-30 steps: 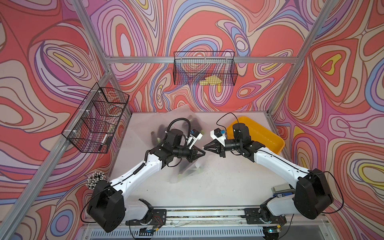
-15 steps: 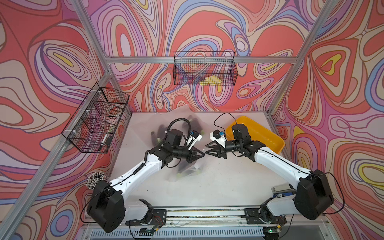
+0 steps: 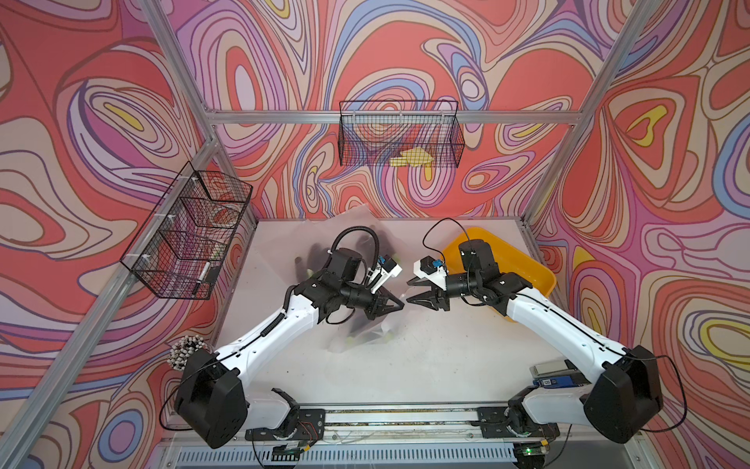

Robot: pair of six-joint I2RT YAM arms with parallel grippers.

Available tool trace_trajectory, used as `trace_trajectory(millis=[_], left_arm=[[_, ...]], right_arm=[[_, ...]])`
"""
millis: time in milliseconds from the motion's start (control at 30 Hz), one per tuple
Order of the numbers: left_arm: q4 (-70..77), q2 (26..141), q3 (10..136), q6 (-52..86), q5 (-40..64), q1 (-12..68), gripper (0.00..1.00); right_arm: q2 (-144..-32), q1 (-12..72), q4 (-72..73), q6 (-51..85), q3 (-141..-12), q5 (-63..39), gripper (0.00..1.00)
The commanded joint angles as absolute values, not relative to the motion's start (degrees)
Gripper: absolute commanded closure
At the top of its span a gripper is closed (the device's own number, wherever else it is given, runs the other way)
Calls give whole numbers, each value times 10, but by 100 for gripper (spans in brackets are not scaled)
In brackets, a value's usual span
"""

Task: Place the eggplant in a zip-top bag and seal the zipper
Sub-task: Zip the zipper on the zipper food storage bag.

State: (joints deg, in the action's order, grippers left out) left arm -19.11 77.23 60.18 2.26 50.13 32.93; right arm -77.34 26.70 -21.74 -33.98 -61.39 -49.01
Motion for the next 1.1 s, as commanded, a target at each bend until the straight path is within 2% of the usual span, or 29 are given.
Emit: trace_trajectory(millis=[0, 167, 500, 800, 1000, 1067], left_arm=[[-218, 788, 626, -10, 521, 334, 100], [-222, 795, 633, -17, 521, 336, 100], [-191, 788, 624, -4, 506, 334, 100], [-188, 783, 616, 3, 494, 328, 100], [-205, 787, 614, 7, 451, 328, 100], [-199, 787, 613, 15, 437, 328, 95]], right_arm=[[-790, 266, -230, -353, -630, -514, 50], [-806, 266, -250, -365, -647, -539, 52], [-832, 266, -332, -399, -661, -570, 67], [-828, 266, -332, -391, -652, -552, 91], [-817, 266, -299, -364, -639, -526, 99], [-816, 266, -290, -353, -638, -523, 99]])
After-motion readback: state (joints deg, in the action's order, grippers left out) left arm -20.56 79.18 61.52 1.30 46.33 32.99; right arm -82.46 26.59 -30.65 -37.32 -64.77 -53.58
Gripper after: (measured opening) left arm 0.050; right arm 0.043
